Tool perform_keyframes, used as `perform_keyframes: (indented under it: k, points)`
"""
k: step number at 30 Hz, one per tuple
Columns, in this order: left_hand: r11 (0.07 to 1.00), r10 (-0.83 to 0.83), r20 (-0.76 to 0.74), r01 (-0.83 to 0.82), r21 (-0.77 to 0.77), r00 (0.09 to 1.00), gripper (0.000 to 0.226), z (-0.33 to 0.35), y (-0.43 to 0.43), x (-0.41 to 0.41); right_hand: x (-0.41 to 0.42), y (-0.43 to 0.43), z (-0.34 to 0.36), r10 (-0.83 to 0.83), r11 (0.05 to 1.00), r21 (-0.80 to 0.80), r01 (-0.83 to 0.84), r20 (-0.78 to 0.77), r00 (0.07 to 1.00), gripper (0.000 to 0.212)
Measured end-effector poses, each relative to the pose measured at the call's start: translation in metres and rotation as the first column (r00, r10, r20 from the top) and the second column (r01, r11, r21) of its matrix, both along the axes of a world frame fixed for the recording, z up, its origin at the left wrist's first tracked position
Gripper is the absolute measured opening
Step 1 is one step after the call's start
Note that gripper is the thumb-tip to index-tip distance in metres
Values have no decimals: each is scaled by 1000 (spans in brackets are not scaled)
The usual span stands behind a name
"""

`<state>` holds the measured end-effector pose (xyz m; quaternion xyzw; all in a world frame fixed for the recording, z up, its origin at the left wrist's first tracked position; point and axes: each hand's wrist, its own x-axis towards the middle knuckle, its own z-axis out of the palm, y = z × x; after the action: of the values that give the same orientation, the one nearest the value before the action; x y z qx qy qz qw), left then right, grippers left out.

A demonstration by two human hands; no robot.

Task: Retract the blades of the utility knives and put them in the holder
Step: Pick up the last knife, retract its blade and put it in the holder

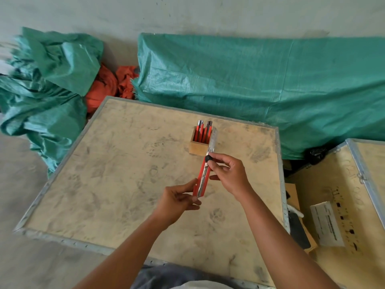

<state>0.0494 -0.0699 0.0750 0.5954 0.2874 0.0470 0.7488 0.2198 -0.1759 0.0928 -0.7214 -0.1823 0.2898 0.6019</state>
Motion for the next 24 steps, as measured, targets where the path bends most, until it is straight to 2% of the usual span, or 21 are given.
perform_keyframes:
  k: [11, 14, 19, 24]
  points:
    - [998, 50, 85, -47, -37, 995, 48, 26, -4, -6, -16, -19, 26, 256, 961, -150, -233, 155, 954, 24]
    - [999, 42, 89, -40, -22, 995, 47, 31, -4, -7, -17, -24, 33, 297, 949, -185, -257, 243, 923, 22]
    - [1000, 11, 101, -12, 7, 995, 46, 36, -6, -7, -23, -33, 39, 355, 917, -286, -279, 261, 898, 21]
    - [1000, -16, 133, 16, 2, 991, 47, 40, -11, -3, -24, -40, 44, 356, 918, -290, -272, 299, 885, 30]
